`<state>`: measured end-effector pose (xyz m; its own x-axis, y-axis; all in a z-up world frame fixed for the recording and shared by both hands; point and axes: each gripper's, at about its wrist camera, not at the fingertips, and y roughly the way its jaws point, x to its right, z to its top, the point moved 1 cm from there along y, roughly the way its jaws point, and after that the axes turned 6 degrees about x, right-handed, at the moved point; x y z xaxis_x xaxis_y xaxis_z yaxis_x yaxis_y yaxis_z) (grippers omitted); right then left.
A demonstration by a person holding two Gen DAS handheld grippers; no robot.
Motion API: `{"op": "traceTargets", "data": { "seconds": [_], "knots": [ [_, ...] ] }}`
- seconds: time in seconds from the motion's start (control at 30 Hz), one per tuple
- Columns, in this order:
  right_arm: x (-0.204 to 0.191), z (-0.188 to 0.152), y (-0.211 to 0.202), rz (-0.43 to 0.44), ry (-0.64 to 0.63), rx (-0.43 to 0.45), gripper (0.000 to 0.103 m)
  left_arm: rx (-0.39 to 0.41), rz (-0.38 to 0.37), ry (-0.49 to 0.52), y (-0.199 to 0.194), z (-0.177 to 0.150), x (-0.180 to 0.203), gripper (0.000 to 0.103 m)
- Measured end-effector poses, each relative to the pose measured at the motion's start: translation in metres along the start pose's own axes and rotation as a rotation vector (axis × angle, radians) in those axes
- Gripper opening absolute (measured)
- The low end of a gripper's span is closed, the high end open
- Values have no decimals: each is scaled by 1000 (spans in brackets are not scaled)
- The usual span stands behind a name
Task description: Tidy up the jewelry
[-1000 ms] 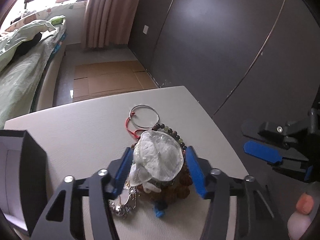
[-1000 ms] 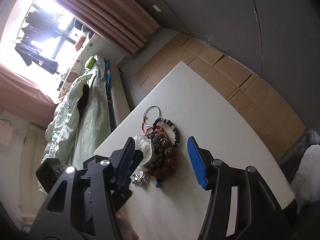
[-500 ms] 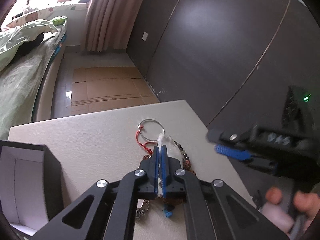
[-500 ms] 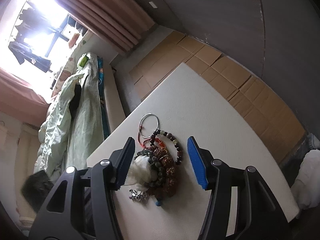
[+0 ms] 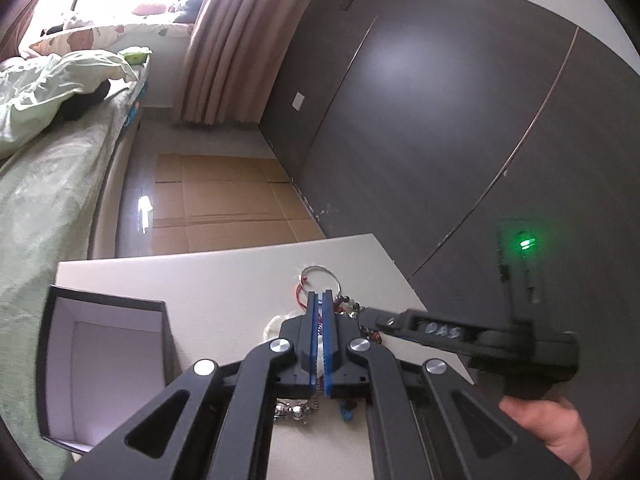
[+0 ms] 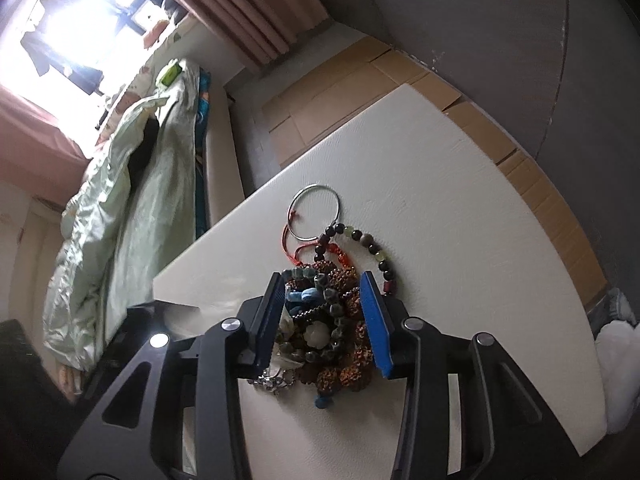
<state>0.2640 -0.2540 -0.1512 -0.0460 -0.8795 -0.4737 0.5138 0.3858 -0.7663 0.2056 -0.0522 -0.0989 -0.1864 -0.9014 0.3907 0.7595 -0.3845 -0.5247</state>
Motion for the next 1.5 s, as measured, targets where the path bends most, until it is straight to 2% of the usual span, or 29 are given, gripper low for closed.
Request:
{"op": "traceTargets", "data": {
  "seconds": [0.13, 0.27, 0.3, 0.33, 0.4, 0.43, 0.47, 0.53, 0.6, 0.67, 0.7, 0.73, 0.77, 0.83, 0.93, 1.0, 1.07, 1.17, 1.23, 1.27, 1.5],
  "knots": [
    [-9, -3, 14, -34, -55, -27, 35, -5, 14, 6, -6, -1, -6, 0],
    [-16, -5, 21, -89, -109, -15, 34, -99, 35, 8, 12, -10, -9, 3],
    [-16, -5, 22, -95, -116, -11, 33, -122, 41, 5, 18, -13, -9, 21],
    [-17, -5, 23, -108, -128, -4, 26, -136, 48, 2, 22, -16, -9, 62],
    [-17, -5, 23, -109, -137, 4, 20, -89, 68, -3, 21, -18, -8, 93],
    [-16, -5, 21, -101, -137, 10, 9, -66, 69, 0, 21, -18, -8, 92],
    [-16, -5, 20, -91, -134, 9, 9, -79, 68, 7, 24, -19, -6, 89],
    [-14, -5, 16, -76, -130, 12, 9, -114, 59, 15, 34, -21, -4, 76],
    [-13, -3, 12, -63, -127, 17, 9, -134, 72, 11, 44, -26, -5, 75],
    [-10, -1, 7, -35, -109, 21, 8, -151, 93, 6, 53, -29, -7, 68],
    [-8, 1, 3, -21, -101, 29, 8, -143, 110, 30, 56, -30, -5, 68],
    [-7, 2, 0, -13, -96, 34, 7, -144, 113, 44, 60, -30, -4, 68],
    [-6, 5, -4, -2, -88, 44, 1, -148, 101, 49, 63, -31, -3, 67],
    [-4, 9, -13, 17, -74, 64, 1, -175, 86, 25, 73, -35, -4, 62],
    [-3, 13, -22, 34, -69, 81, 2, -210, 104, 43, 88, -45, -2, 56],
    [-2, 14, -24, 29, -73, 81, 2, -211, 101, 38, 92, -47, -3, 53],
    [-3, 13, -18, 27, -84, 46, 2, -210, 82, 16, 95, -48, -6, 46],
    [-1, 13, -5, 24, -79, -14, 2, -211, 24, -22, 94, -49, -10, 28],
    [-1, 11, 5, 21, -84, -48, 2, -211, -18, -47, 91, -48, -10, 7],
    [0, 11, 7, 22, -81, -53, 2, -206, -12, -43, 89, -47, -10, 3],
    [-1, 5, 20, 9, -85, -99, 3, -160, -34, -48, 70, -36, -12, 0]
  ]
}}
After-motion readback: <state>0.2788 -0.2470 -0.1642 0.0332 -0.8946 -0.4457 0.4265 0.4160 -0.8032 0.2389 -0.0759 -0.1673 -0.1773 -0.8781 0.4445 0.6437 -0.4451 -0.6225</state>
